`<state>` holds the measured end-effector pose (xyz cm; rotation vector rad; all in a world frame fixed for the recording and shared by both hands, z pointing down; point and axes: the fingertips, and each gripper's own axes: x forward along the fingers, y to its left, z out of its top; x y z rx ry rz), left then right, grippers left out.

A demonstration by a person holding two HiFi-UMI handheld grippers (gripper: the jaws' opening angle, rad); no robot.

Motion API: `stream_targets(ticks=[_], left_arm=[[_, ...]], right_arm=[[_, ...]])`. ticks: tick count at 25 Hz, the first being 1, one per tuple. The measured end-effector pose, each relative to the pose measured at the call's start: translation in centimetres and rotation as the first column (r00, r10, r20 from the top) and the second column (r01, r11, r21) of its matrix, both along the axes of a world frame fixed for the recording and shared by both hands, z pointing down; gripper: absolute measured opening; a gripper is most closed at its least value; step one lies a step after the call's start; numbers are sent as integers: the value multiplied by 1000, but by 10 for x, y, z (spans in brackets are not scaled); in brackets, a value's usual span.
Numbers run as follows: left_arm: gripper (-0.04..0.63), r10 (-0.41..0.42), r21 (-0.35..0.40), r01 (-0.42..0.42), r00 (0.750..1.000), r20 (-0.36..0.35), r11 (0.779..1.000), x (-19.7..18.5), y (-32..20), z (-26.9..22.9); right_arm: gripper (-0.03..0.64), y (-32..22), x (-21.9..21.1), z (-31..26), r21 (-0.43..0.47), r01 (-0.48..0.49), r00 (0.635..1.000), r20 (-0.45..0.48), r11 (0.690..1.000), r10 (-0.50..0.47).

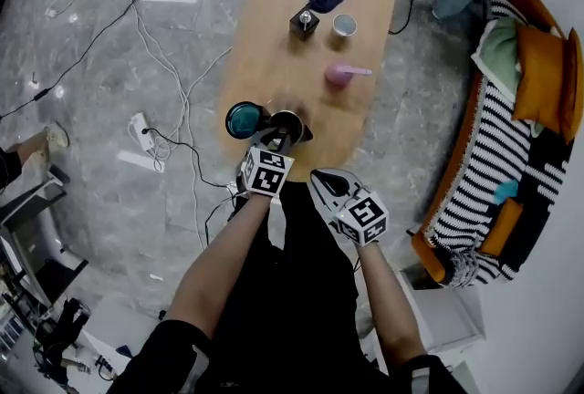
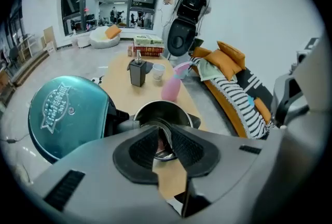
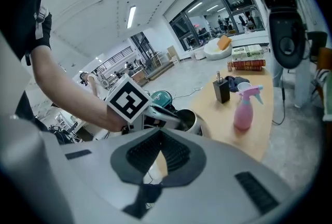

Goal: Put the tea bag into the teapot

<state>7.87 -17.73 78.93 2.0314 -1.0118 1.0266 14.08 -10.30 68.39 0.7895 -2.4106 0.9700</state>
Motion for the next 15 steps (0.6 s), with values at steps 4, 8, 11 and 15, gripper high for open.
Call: stream_targets(ticks=[4, 8, 11, 15], left_arm=[[80, -6, 6, 7, 999, -45, 1000, -8, 0, -12], [54, -17, 13, 19, 994, -109, 1000, -8, 7, -33], [11, -49, -14, 48, 989, -140, 999, -25, 18, -49], [11, -89, -31, 84, 978, -188, 996, -38, 38, -70]], right_arm=[[5, -1, -6, -6, 9, 8, 1000, 9, 1000, -8], [6, -1, 1, -23, 34, 16, 1000, -13, 999, -15], [5, -3, -5, -30, 47, 22, 1000, -9, 999, -21], [5, -3, -3, -41, 70, 50, 999, -17, 996, -49]])
